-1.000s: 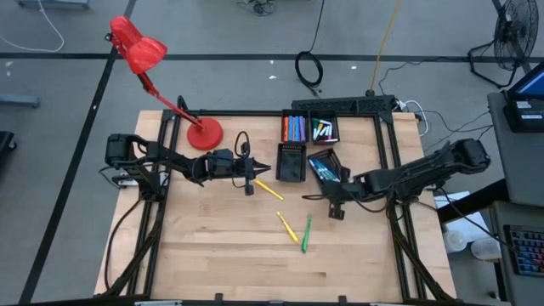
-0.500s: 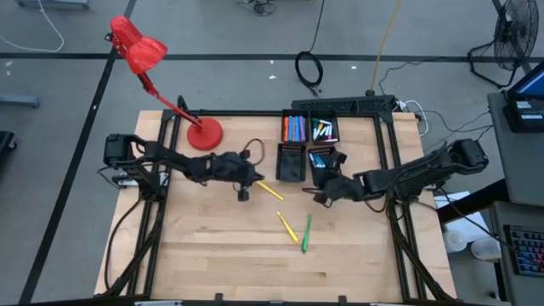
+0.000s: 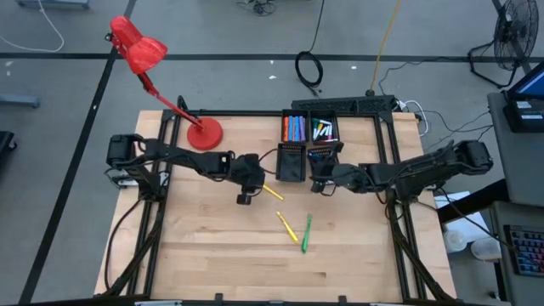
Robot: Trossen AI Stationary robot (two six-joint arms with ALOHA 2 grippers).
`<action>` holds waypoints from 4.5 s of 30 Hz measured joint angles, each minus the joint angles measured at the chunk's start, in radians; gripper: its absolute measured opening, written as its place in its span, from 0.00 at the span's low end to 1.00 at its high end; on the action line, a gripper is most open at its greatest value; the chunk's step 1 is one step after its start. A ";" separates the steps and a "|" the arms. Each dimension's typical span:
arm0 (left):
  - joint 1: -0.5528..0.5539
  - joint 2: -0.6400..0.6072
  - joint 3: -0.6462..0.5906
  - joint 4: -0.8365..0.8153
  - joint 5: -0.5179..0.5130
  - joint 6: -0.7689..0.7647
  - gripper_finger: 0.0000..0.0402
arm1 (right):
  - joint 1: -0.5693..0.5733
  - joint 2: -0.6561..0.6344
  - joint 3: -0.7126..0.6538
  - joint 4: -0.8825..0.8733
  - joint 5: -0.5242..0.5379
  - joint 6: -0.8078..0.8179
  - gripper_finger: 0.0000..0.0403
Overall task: Pick & Place Markers
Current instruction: Put the yellow pen into the bottom left black bin
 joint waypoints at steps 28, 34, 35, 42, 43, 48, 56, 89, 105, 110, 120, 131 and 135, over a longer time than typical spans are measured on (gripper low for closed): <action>0.089 0.206 0.015 -0.013 0.231 0.156 0.24 | -0.052 0.000 0.000 -0.001 -0.158 0.022 0.00; 0.089 0.205 0.015 -0.039 0.273 0.134 0.11 | -0.051 0.000 0.000 -0.006 -0.157 0.026 0.00; 0.085 0.203 0.015 -0.041 0.275 0.138 0.11 | -0.051 0.000 0.000 -0.005 -0.158 0.027 0.00; 0.050 0.075 -0.001 -0.147 0.195 0.190 0.11 | -0.051 0.000 0.000 -0.008 -0.157 0.027 0.00; 0.050 0.044 -0.004 -0.183 0.205 0.192 0.10 | -0.051 0.000 0.000 -0.009 -0.156 0.028 0.00; 0.053 -0.109 0.005 -0.144 0.185 0.166 0.10 | -0.051 0.000 0.000 -0.010 -0.156 0.024 0.00; 0.070 -0.129 0.007 0.366 0.106 -0.180 0.04 | -0.050 -0.030 0.000 0.066 -0.011 -0.063 0.00; -0.254 0.121 0.357 -0.121 0.093 0.070 0.51 | 0.132 -0.090 0.000 0.209 -0.052 -0.036 0.17; -0.307 0.504 0.631 -0.192 0.093 0.306 0.54 | 0.282 -0.090 0.000 0.229 -0.052 -0.030 0.20; -0.285 0.521 0.631 -0.199 0.104 0.308 0.54 | 0.323 -0.090 0.000 0.254 -0.052 -0.030 0.19; -0.220 0.538 0.613 -0.326 0.170 0.270 0.48 | 0.345 -0.090 0.000 0.283 -0.052 -0.029 0.19; -0.196 0.552 0.608 -0.346 0.244 0.248 0.06 | 0.345 -0.090 0.000 0.292 -0.052 -0.029 0.19; -0.205 0.552 0.608 -0.346 0.217 0.248 0.08 | 0.345 -0.090 0.000 0.292 -0.052 -0.029 0.19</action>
